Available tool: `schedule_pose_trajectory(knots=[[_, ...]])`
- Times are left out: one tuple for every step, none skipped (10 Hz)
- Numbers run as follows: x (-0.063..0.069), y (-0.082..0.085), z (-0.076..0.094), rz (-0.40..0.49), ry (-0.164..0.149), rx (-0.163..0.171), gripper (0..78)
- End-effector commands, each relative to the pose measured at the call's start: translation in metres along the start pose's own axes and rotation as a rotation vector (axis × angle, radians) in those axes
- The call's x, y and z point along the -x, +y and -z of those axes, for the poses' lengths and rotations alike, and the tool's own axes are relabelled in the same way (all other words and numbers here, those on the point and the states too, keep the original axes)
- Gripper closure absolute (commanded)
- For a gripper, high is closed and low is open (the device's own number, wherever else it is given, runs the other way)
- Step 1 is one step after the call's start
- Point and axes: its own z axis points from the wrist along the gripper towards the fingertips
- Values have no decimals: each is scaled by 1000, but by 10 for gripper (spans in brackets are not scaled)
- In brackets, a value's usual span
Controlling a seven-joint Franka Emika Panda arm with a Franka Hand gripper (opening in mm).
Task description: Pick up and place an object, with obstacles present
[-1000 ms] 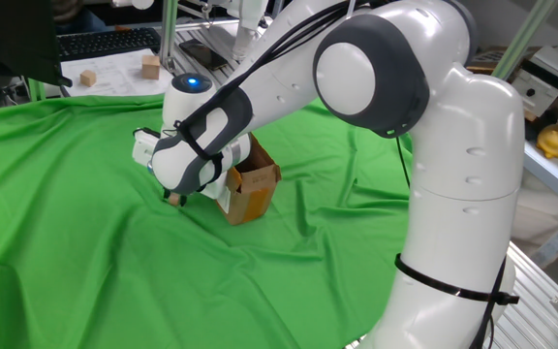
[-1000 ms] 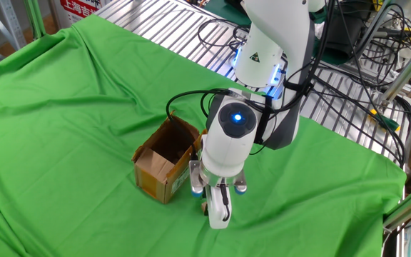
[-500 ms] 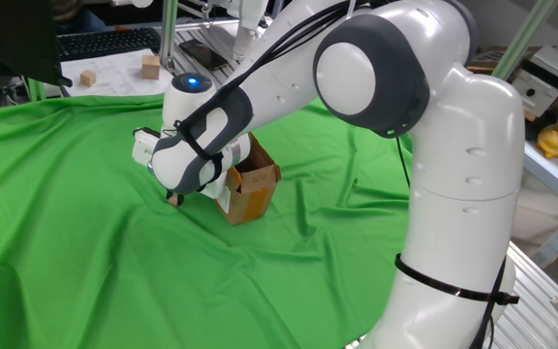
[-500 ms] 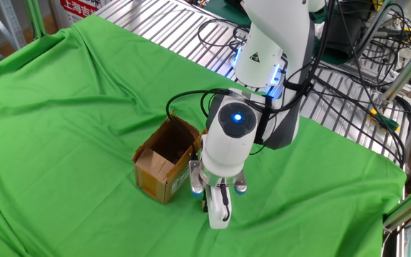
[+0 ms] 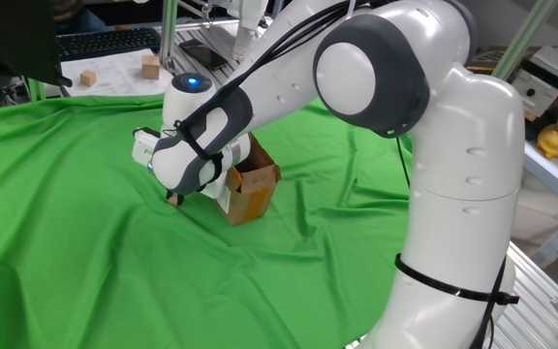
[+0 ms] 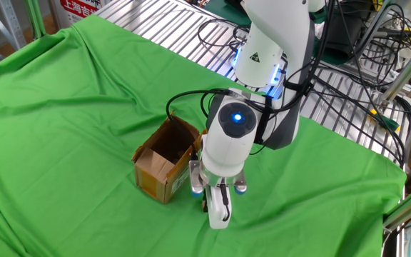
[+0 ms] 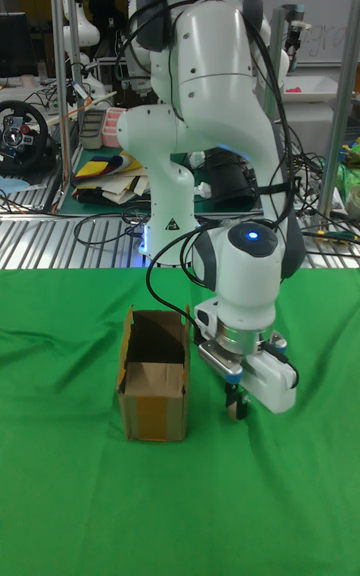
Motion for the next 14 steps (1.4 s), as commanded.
schedule_pose_trajectory(knots=[[-2, 11, 48, 48, -29, -23, 753], [-2, 11, 50, 50, -32, -25, 753], [-2, 11, 51, 58, -38, -30, 753], [-2, 11, 53, 59, -37, -30, 753], [-2, 11, 59, 69, -37, -30, 753], [-2, 11, 72, 96, -36, -30, 753], [-1, 11, 82, 125, -36, -29, 753], [0, 10, 93, 154, -33, -27, 753], [0, 8, 103, 179, -31, -26, 753], [1, 7, 112, 204, -28, -24, 753], [3, 4, 122, 234, -27, -25, 753], [3, 3, 128, 253, -25, -25, 753], [5, -1, 140, 284, -23, -26, 753], [5, -2, 141, 284, -23, -27, 753]])
